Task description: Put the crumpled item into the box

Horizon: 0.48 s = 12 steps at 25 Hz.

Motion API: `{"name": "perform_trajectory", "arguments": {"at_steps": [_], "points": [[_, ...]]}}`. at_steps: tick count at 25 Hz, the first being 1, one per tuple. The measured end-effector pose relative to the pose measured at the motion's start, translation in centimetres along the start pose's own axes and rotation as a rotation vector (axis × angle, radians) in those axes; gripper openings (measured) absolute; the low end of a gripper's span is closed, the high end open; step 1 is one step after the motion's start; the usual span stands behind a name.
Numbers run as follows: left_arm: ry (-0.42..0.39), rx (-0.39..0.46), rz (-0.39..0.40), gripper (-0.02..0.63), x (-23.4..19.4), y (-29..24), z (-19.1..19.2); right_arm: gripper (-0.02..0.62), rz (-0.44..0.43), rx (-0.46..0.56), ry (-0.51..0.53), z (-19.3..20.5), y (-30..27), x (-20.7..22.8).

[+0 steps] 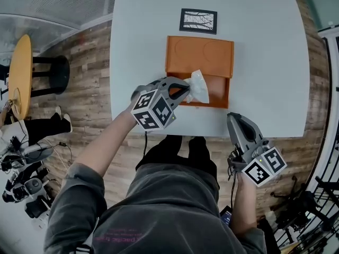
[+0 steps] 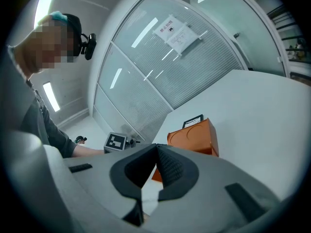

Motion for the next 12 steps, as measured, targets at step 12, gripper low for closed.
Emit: {"name": "perform_trajectory", "arguments": {"at_steps": [12], "points": [[-0.152, -0.188, 0.052, 0.014, 1.0, -3.7, 0.8, 0.002, 0.013, -0.013, -0.028, 0.4, 0.1, 1.4]]}}
Point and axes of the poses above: the fingertips, and each gripper's own axes: y backward along the fingers, x to its right, z out of its underside, the point moved 7 cm from there along y, backward along the fingers, and after that the axes turned 12 degrees about -y, right-handed, at the moved point
